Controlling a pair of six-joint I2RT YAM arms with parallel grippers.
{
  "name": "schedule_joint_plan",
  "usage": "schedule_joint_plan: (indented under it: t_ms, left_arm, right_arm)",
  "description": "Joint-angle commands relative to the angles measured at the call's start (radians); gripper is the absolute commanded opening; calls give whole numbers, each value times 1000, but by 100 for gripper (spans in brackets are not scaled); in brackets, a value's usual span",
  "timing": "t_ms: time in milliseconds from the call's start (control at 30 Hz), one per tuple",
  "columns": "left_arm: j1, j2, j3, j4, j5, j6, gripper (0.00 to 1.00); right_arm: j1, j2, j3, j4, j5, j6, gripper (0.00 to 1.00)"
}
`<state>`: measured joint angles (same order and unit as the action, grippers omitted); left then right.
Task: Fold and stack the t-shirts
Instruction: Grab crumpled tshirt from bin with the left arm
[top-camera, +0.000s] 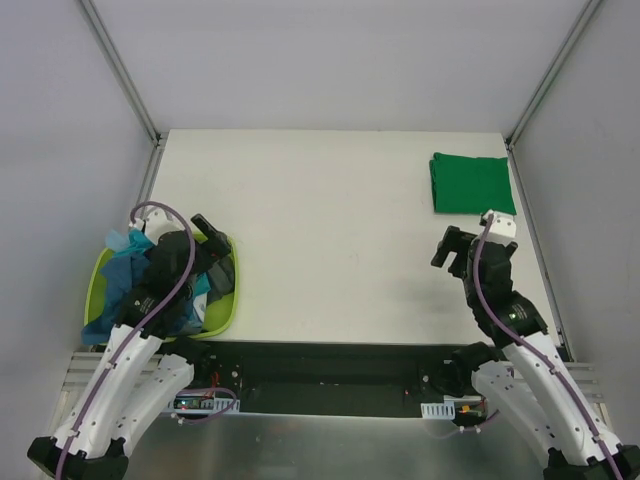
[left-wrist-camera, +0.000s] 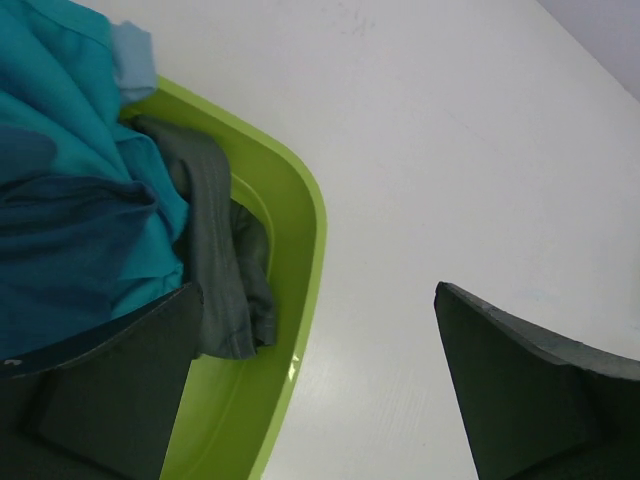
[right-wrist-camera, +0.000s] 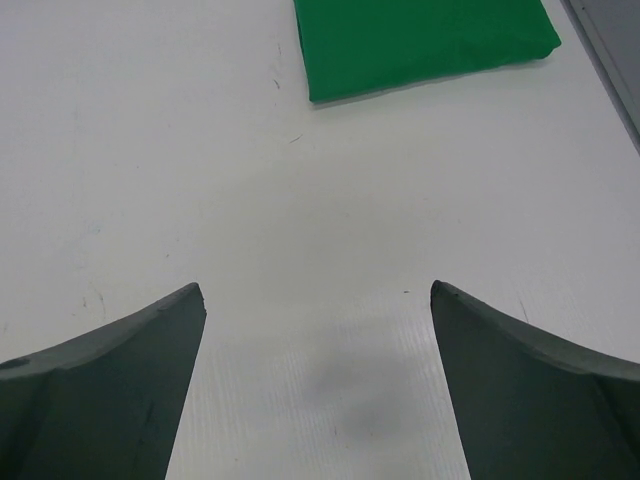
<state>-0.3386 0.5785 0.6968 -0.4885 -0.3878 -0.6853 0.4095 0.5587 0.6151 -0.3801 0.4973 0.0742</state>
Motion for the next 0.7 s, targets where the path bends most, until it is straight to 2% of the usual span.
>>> schedule_joint_plan:
  t_ms: [0,100,233,333,433,500,667]
  left_arm:
    - [9,61,101,-160,-245,-65,99]
    - [13,113,190,-304,-360,-135,99]
    - [79,121,191,-325,-456,-187,99]
    - [200,147,178,-299,-387,-195,99]
    - [379,225,174,-205,-179,-113,99]
    - [476,285,199,-211,-96,-121,99]
    - [570,296,173,-254,-207,-244,99]
  right_arm:
    - [0,40,20,-6,-16,-28,96]
    - [0,69,26,-8,-26,-30,96]
    - [0,118,40,-14,-48,-31,96]
    - [-1,144,48,-22,-51,-36,96]
    - [-1,168,48,-17,-62,-37,96]
    - [-1,182,54,-19,-66,-42,96]
    - [-1,207,57,-17,-92,-47,96]
